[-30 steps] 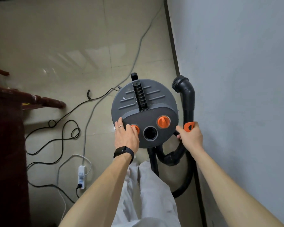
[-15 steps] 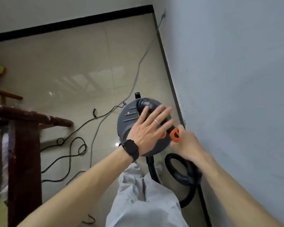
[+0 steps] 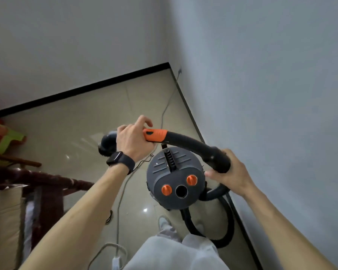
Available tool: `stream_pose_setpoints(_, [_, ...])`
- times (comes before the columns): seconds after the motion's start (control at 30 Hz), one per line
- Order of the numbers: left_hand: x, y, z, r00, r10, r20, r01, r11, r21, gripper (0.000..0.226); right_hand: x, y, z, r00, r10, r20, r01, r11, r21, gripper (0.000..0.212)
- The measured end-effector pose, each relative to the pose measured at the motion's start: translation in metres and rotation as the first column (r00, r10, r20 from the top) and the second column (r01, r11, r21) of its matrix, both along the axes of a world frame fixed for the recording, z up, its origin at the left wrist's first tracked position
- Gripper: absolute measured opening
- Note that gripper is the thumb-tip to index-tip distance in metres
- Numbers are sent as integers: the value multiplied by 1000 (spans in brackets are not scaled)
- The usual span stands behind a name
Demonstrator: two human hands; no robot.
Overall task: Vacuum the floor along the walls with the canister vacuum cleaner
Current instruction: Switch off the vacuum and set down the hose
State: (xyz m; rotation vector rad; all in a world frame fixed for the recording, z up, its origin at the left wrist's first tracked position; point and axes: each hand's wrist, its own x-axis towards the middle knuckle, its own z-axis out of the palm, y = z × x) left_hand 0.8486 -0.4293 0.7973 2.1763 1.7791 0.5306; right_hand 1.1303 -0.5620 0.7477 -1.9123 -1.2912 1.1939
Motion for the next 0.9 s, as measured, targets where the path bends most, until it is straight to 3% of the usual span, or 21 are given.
stream_pose_setpoints(0.1, [-34,-5,-2,974,189,127,-178,980,-92,44,0,-5,-15,995,-63,81,63,998,-1,31])
stream_pose_setpoints(0.2, [-57,-16,-4,963,265,42,-249,941,-228,39,-16,1,-8,992,-48,120,49,999,-8,25])
stream_pose_setpoints(0.27, [-66,-25,-4,958,285,-14,-270,890,-368,50,-23,15,14,975,79,209,-94,994,60,24])
stream_pose_setpoints(0.33, [-68,-31,1,965,258,-51,-255,870,-421,78,-30,36,44,904,255,343,-298,951,78,22])
stream_pose_setpoints(0.43, [-45,-42,27,1000,-5,-8,3,966,-257,103,-54,64,91,739,440,511,-526,850,29,25])
stream_pose_setpoints(0.53, [-12,-45,57,955,-295,31,296,955,-15,89,-89,86,134,588,508,630,-662,750,13,31])
stream_pose_setpoints(0.6, [-1,-35,74,954,-298,32,297,955,25,70,-108,94,155,549,498,671,-695,718,36,42])
stream_pose_setpoints(0.67, [2,-22,85,974,-213,73,213,977,-3,52,-115,98,164,573,449,685,-697,707,120,44])
stream_pose_setpoints(0.73, [0,-11,93,977,-190,96,188,982,24,44,-111,95,158,696,377,610,-617,750,240,42])
stream_pose_setpoints(0.83, [-13,-4,99,989,-138,43,133,986,104,32,-89,74,119,911,220,349,-325,903,280,33])
stream_pose_setpoints(0.9, [-30,-1,98,998,-66,17,63,989,134,28,-71,49,68,959,62,275,-124,969,212,30])
